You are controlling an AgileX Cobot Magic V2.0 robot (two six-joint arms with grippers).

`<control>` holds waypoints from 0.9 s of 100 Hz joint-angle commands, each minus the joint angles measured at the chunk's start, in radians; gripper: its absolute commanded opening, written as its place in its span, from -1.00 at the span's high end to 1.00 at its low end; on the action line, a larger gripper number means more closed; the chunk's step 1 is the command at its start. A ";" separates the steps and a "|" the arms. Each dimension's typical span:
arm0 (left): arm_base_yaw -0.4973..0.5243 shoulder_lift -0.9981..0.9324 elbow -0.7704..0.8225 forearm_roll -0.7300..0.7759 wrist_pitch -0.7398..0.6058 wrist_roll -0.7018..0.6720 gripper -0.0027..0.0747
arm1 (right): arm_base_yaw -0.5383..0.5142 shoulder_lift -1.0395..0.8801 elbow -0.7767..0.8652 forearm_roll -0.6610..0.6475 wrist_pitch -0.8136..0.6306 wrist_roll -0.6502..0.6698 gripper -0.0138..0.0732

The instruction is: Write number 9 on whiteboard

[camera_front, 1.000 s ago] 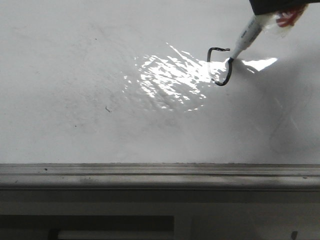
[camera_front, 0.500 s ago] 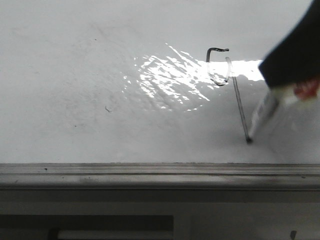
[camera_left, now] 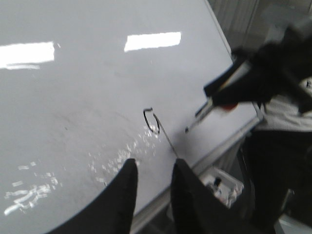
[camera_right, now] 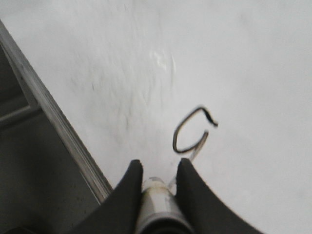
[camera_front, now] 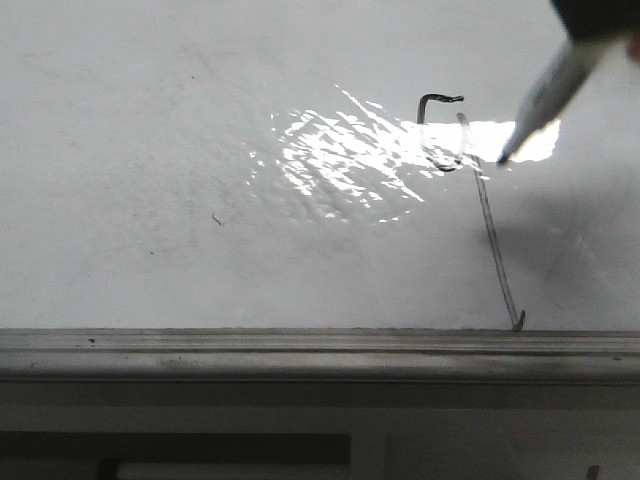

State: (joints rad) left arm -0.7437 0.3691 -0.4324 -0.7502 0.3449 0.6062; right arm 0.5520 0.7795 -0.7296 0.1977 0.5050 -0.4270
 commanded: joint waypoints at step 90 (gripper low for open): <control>-0.237 0.770 -0.332 -0.301 0.093 0.639 0.01 | 0.434 0.159 -0.121 0.024 -0.047 -0.099 0.78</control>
State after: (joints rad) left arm -0.9703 1.1551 -0.7290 -1.0092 0.4755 1.2427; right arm 0.9837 0.9441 -0.8145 0.1978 0.5278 -0.5155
